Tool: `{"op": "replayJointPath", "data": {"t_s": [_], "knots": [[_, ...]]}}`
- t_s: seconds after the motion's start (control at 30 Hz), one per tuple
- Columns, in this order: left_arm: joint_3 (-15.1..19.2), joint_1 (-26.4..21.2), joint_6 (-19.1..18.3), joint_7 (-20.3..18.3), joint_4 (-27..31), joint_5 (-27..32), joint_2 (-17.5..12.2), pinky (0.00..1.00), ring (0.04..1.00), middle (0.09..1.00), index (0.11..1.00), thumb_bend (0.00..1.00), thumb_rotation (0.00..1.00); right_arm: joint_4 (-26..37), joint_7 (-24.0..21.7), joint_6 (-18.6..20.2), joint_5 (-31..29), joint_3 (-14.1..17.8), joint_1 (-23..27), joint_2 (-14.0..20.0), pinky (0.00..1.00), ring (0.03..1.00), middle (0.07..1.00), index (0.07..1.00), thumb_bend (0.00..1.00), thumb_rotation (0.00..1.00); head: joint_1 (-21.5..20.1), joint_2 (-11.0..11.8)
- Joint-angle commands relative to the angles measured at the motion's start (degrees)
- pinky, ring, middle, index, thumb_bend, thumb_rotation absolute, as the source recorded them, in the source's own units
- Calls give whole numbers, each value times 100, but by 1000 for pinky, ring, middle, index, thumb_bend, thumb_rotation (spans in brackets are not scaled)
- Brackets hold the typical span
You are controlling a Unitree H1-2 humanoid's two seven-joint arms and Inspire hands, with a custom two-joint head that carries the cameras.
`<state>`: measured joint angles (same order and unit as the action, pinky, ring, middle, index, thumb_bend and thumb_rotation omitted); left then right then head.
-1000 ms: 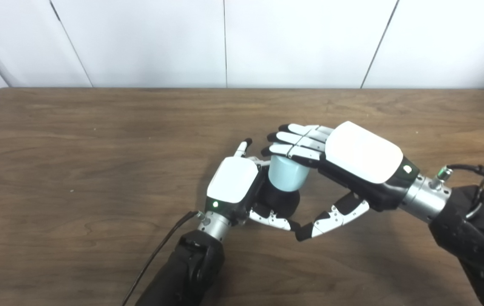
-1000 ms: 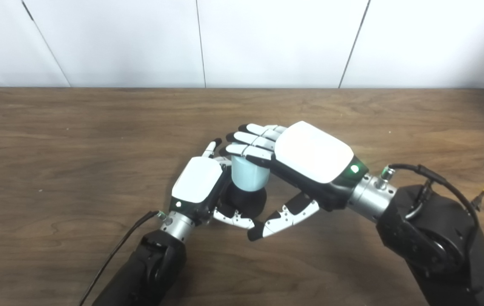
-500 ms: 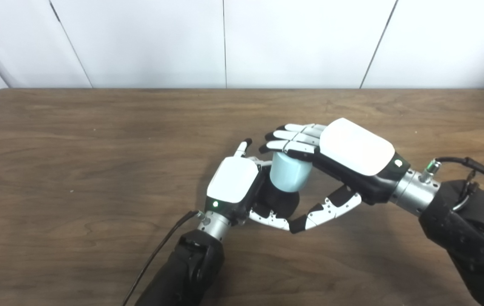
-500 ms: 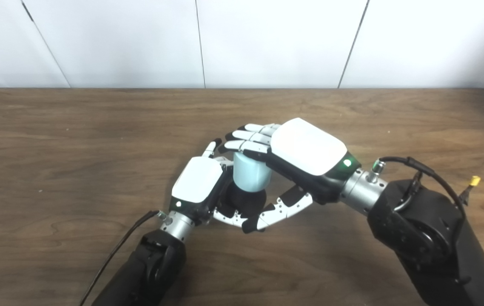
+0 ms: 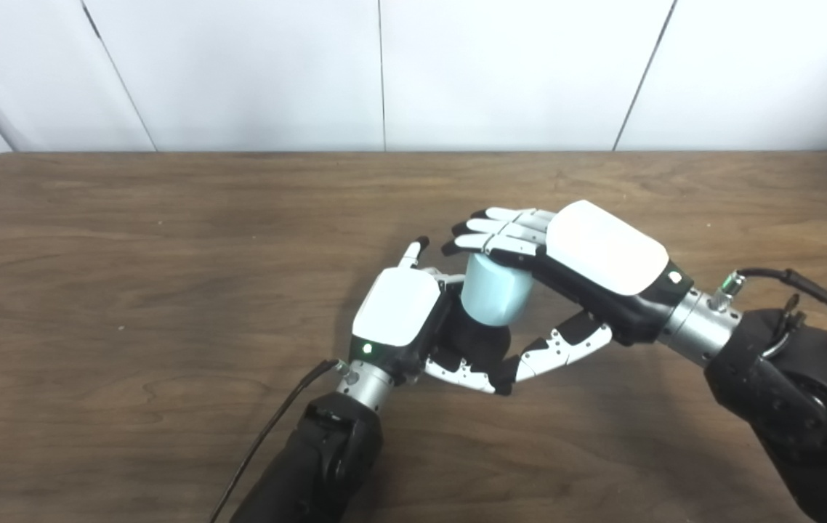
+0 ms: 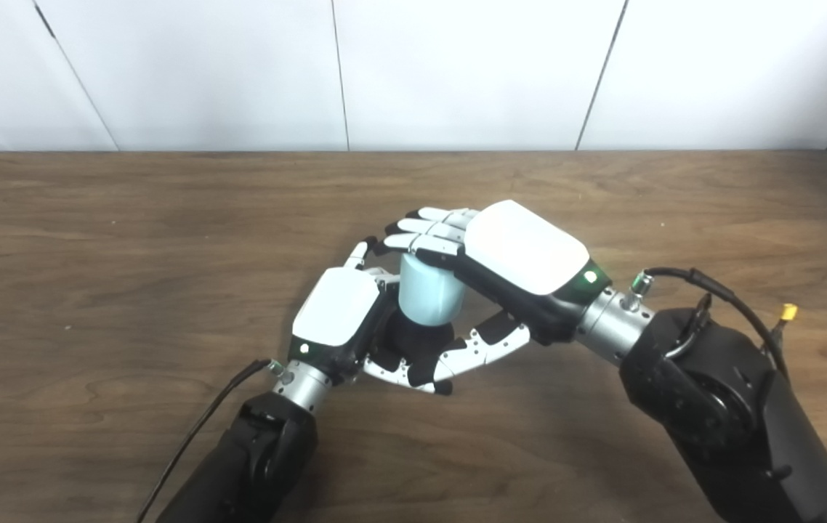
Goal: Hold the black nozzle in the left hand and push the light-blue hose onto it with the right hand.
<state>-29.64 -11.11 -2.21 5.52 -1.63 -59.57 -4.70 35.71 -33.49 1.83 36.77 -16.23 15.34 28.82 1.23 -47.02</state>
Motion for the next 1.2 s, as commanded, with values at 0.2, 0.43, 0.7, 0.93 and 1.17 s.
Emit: {"op": "replayJointPath", "data": {"t_s": [0.2, 0.43, 0.7, 0.93, 1.17], "knots": [[-9, -101, 38, 9, 256, -9, 36, 1000, 649, 454, 511, 522, 0, -252, -531, 124, -16, -296, -401, 287, 857, 910, 891, 852, 649, 874, -12, -22], [1, -108, 68, 23, 251, 14, 26, 1000, 652, 459, 505, 523, 0, 63, -1218, 720, 119, -502, -429, 530, 948, 999, 989, 962, 670, 981, -21, -37], [6, -107, 65, 68, 244, 21, 28, 1000, 648, 448, 515, 521, 0, 13, -1403, 997, 276, -790, -483, 555, 996, 1000, 1000, 992, 709, 1000, -38, -69], [-6, -110, 27, 9, 275, 1, 34, 1000, 652, 452, 510, 522, 0, -49, -1395, 1040, 368, -934, -487, 571, 1000, 1000, 1000, 1000, 725, 1000, -31, -79], [-12, -118, 40, 15, 284, -2, 33, 1000, 649, 454, 510, 522, 0, -77, -1267, 992, 291, -951, -466, 540, 1000, 1000, 1000, 1000, 729, 1000, -34, -88]]}}
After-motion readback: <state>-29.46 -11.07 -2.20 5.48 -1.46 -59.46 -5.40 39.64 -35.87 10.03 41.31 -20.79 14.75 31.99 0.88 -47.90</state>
